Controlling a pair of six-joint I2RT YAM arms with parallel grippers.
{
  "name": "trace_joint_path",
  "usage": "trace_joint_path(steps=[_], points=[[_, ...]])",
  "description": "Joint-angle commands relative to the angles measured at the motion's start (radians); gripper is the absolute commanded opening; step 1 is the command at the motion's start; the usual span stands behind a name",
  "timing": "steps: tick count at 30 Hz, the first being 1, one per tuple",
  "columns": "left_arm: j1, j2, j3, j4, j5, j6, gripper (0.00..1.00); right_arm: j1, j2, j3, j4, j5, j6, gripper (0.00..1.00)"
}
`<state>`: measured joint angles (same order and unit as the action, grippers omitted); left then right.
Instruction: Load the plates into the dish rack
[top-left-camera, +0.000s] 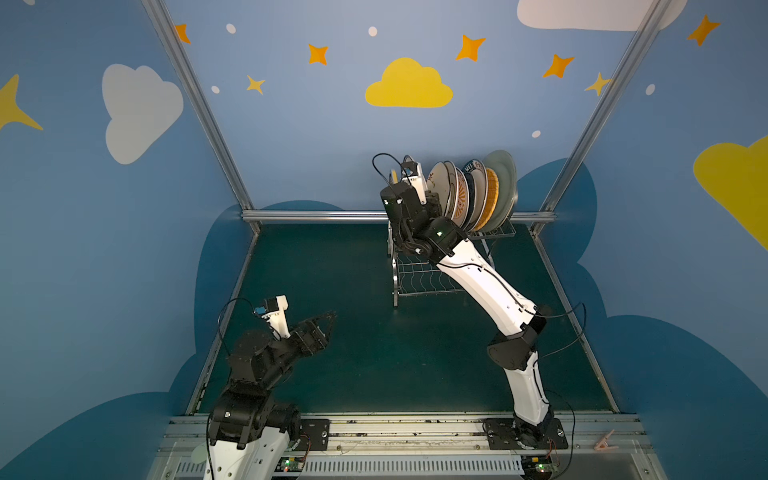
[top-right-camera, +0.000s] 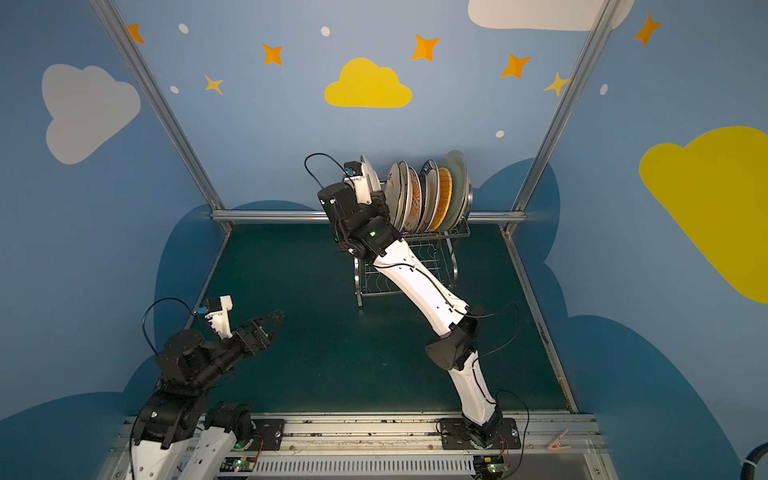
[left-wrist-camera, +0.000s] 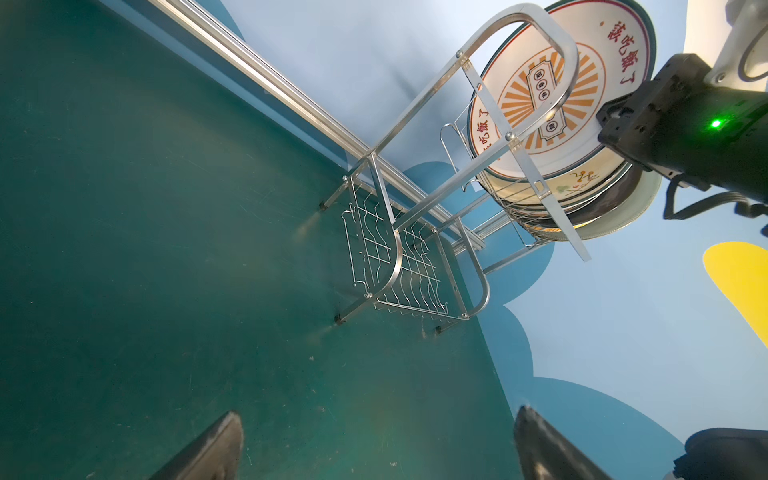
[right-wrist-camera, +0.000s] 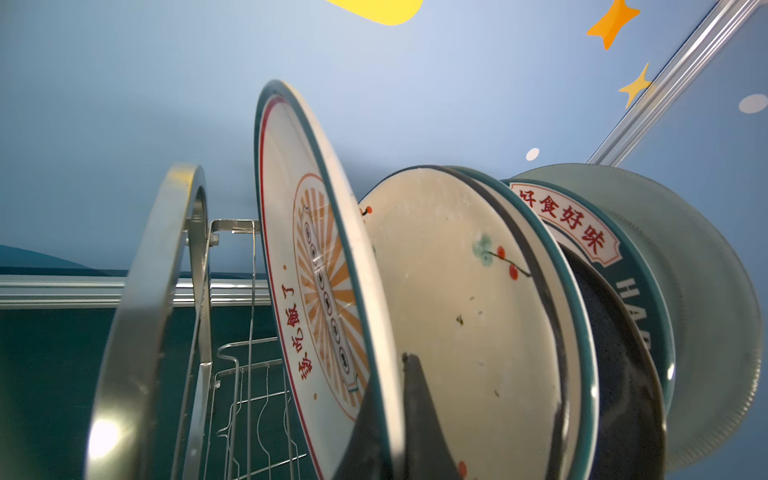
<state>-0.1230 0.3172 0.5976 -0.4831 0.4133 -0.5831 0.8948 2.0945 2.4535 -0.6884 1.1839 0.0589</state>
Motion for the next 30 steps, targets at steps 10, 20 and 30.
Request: trace_joint_path(steps=[10,20,30], points=[[-0.024,0.002,-0.002,-0.003,-0.010,0.006,1.00,0.001,-0.059,-0.034,0.120,0.144,-0.048,0.00],[-0.029,0.003,-0.001,-0.003,-0.013,0.007,1.00,-0.001,-0.070,-0.064,-0.007,0.135,0.077,0.00],[-0.032,0.004,-0.001,-0.005,-0.015,0.006,1.00,-0.007,-0.132,-0.119,-0.074,0.148,0.149,0.00]])
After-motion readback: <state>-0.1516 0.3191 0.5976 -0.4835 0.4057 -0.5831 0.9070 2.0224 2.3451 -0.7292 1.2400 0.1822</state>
